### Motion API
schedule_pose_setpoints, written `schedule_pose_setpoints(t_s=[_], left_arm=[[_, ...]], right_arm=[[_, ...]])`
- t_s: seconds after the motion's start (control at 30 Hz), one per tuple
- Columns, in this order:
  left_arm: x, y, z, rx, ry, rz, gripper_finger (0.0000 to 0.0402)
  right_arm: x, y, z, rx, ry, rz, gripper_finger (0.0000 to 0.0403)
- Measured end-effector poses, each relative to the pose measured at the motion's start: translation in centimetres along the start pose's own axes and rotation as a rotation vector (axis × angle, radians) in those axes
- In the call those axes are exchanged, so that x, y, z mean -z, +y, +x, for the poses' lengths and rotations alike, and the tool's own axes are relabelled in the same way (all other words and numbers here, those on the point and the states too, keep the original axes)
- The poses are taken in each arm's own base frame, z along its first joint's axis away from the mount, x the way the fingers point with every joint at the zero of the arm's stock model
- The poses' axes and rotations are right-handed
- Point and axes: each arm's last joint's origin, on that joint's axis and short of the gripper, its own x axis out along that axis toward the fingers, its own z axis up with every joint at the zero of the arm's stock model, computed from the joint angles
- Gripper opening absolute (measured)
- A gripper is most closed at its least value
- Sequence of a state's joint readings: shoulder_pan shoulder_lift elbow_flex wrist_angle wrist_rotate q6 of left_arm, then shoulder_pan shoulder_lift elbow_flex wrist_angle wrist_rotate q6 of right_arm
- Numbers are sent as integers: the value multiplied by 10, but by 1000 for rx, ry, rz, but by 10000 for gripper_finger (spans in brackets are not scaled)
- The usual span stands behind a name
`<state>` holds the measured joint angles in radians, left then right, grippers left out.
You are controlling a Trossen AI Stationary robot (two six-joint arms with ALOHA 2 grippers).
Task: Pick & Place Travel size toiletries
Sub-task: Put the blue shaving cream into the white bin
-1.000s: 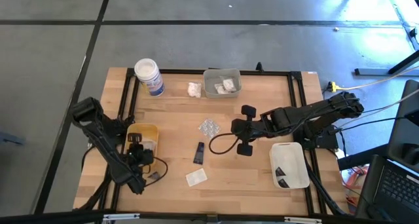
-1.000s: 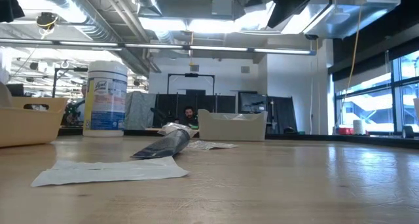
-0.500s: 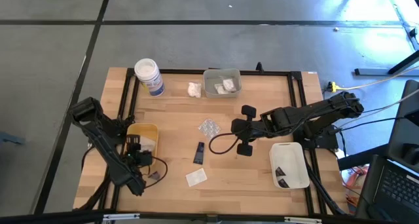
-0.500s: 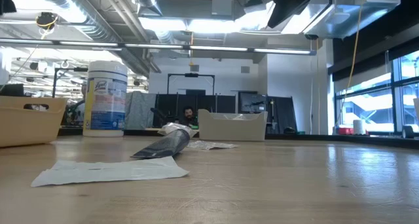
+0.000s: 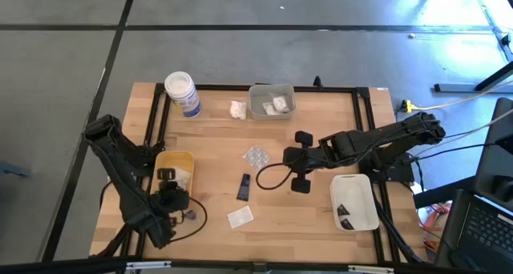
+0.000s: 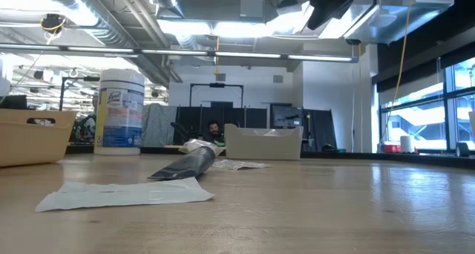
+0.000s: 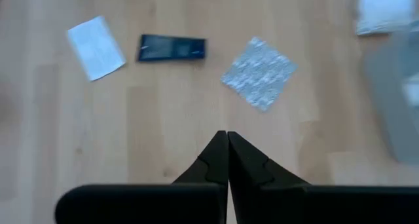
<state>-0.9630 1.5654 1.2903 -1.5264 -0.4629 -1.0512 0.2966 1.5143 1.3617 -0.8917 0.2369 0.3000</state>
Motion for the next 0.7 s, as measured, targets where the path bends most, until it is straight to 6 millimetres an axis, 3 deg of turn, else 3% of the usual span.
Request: schedule_pose_setpoints(t_s=[0.23, 0.7], left_arm=[[-22, 2, 0, -67, -260, -17, 106], [-83, 14, 17, 23, -407, -5, 69]], right_arm=[[5, 13, -3, -63, 19, -12, 8], [19, 49, -15, -79, -4, -47, 4]])
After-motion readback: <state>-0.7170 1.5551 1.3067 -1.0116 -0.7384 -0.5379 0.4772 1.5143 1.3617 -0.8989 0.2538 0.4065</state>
